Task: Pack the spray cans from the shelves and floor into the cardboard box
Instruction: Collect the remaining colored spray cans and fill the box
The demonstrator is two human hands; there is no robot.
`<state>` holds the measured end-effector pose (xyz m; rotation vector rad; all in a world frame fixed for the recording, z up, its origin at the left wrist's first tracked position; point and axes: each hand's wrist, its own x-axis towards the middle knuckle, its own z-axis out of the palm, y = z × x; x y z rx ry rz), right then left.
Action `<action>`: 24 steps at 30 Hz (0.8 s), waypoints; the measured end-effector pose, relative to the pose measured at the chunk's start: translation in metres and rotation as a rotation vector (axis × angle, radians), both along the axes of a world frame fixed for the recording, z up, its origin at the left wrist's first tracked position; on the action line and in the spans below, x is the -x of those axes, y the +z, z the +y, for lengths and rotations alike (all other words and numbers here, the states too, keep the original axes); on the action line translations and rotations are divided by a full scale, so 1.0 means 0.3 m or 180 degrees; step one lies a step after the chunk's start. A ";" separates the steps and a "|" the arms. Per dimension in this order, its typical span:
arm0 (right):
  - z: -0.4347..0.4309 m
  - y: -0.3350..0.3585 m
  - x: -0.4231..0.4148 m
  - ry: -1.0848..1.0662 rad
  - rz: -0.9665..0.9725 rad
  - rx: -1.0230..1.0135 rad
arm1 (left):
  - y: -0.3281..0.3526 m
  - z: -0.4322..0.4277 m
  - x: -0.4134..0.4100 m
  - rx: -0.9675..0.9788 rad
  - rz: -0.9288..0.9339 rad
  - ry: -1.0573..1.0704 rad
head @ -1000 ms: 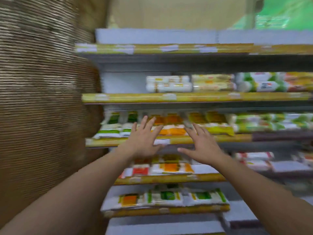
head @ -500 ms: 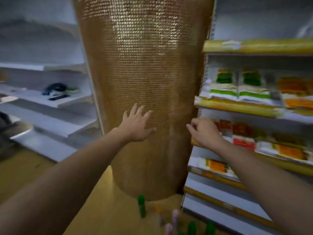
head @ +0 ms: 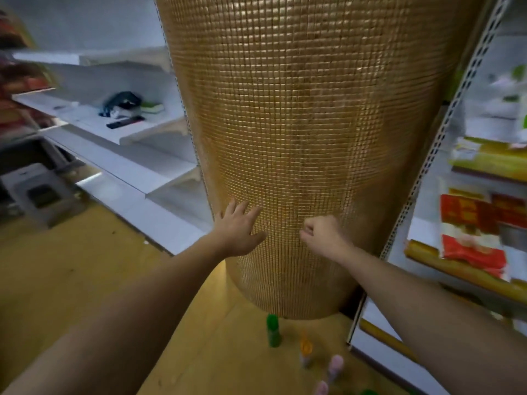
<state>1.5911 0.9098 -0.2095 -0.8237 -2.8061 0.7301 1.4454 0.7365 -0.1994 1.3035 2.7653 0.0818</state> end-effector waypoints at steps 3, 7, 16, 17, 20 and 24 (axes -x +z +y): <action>0.080 -0.091 0.092 -0.0105 -0.0006 0.0268 | -0.101 0.094 0.096 0.0150 -0.0131 -0.0038; 0.152 -0.216 0.165 -0.0219 -0.0154 0.0565 | -0.254 0.200 0.195 0.0402 -0.0357 -0.0253; 0.187 -0.656 0.259 -0.1111 -0.0695 0.1163 | -0.765 0.403 0.442 0.0746 -0.1125 -0.0915; 0.171 -0.729 0.257 -0.1322 -0.0719 0.1320 | -0.831 0.409 0.456 0.0748 -0.1211 -0.0943; 0.109 -0.975 0.247 -0.1959 -0.0855 0.1606 | -1.038 0.400 0.486 0.0739 -0.1359 -0.0974; 0.022 -1.355 0.188 -0.2592 -0.0889 0.1812 | -1.349 0.318 0.483 0.0544 -0.1984 -0.0754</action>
